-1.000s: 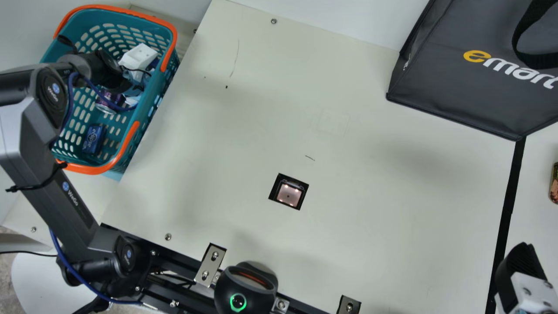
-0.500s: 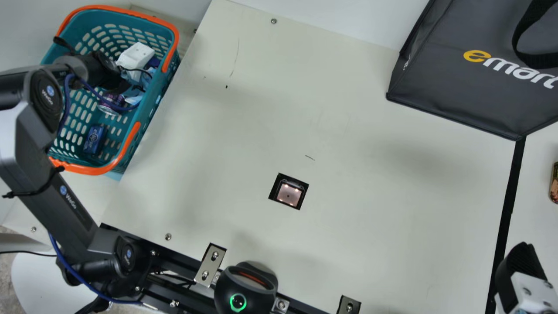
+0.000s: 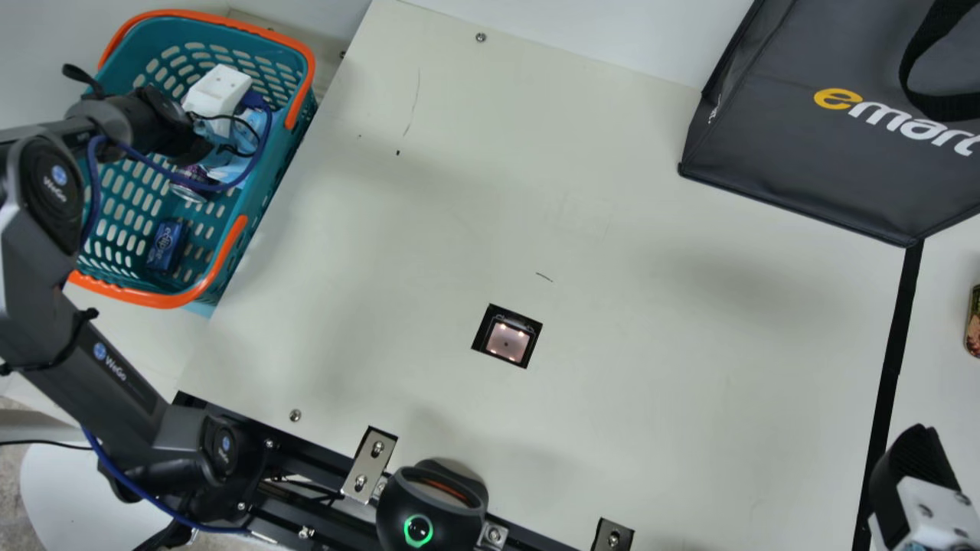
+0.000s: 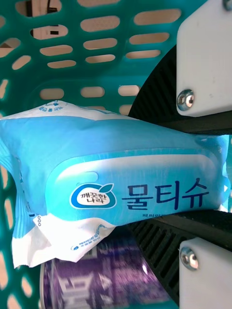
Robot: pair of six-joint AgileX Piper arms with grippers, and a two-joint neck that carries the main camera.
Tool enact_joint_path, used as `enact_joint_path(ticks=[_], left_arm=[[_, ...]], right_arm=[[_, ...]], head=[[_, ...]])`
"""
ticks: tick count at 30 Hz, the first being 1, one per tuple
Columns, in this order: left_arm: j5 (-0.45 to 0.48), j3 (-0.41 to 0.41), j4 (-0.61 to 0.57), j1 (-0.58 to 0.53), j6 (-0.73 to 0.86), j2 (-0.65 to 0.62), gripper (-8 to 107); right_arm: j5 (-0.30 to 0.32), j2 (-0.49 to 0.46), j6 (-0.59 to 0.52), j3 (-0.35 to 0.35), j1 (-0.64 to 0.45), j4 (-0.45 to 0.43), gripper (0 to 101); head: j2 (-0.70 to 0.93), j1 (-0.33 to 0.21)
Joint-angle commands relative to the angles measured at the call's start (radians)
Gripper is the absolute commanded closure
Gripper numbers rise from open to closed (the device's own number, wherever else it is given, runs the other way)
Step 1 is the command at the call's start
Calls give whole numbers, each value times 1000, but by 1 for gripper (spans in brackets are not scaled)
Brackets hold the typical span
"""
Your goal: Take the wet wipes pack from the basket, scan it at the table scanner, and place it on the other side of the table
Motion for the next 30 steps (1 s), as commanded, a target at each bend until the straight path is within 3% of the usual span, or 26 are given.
enact_joint_path(ticks=[1,18,30], left_arm=[[-3,13,4,4,-19,-27,107],[16,134,146,58,-312,-325,107],[129,138,295,46,-589,-544,107]], right_arm=[[0,0,0,0,0,0,6],[0,0,0,0,0,0,6],[0,0,0,0,0,0,6]], head=[[4,-29],[4,-29],[4,-29]])
